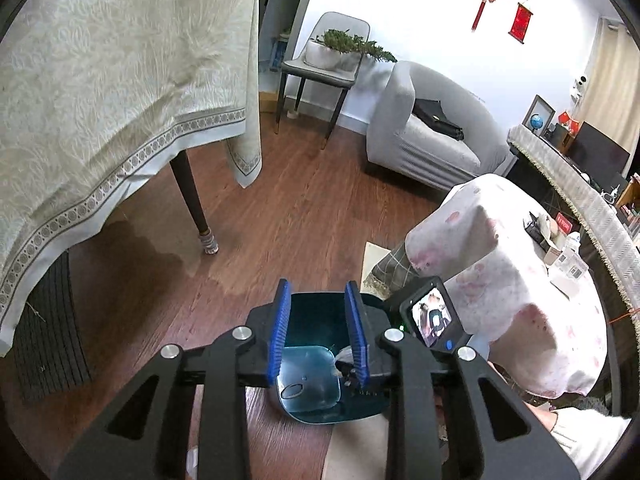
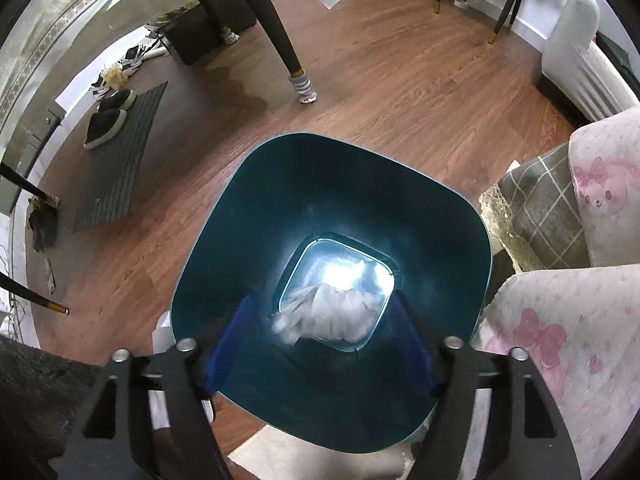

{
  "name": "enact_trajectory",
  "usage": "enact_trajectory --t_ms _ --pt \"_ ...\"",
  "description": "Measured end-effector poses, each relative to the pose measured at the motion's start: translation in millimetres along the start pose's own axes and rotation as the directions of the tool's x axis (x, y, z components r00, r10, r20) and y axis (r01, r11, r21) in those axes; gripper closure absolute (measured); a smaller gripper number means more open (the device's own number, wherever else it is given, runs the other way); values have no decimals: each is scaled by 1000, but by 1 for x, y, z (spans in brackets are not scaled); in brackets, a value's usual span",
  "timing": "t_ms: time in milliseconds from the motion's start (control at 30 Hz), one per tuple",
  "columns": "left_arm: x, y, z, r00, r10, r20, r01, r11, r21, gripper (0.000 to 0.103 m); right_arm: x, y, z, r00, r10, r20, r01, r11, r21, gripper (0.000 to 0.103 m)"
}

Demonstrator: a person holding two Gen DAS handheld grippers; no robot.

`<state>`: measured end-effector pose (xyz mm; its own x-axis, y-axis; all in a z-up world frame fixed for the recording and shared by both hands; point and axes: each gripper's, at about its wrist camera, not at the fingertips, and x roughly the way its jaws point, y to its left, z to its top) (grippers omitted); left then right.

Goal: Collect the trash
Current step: 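Open right tool to drop the paper ball into the bin, then withdraw both, then move left tool to the white cardboard box while right tool approaches the white lid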

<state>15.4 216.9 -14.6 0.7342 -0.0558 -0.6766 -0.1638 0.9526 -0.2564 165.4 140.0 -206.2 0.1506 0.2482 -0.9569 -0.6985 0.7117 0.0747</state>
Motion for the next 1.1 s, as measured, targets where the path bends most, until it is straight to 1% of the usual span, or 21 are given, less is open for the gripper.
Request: enact_trajectory --t_ms 167,300,500,600,767,800,833,967,1033,1100 --pt "-2 -3 3 1000 8 10 -8 1000 10 74 -9 2 -1 1000 6 16 -6 1000 -11 27" --pt "-6 -7 7 1000 13 22 -14 1000 17 74 -26 8 1 998 33 59 -32 999 -21 27" --pt "-12 -16 13 998 28 53 -30 999 39 73 -64 22 3 987 79 139 -70 995 -67 27" --pt "-18 -16 19 996 31 82 -33 999 24 71 -93 29 4 977 92 194 -74 993 -96 27" --pt "-20 -18 25 994 44 97 -45 999 9 67 -145 30 0 951 89 297 -54 991 -122 27" --pt "-21 -20 26 994 45 100 -46 999 7 64 -151 29 1 948 87 308 -51 991 -123 27" --pt "-21 -21 27 994 47 103 -48 999 6 61 -163 27 0 939 87 332 -47 991 -125 27" --pt "-20 -27 29 993 45 110 -45 999 -2 57 -191 16 -5 918 68 390 -20 992 -126 27" --pt "-18 -35 30 993 34 113 -35 999 8 53 -206 9 -9 904 57 423 -9 993 -116 27" --pt "-15 -44 31 993 26 114 -29 999 21 51 -220 2 -13 891 45 452 3 995 -104 27"
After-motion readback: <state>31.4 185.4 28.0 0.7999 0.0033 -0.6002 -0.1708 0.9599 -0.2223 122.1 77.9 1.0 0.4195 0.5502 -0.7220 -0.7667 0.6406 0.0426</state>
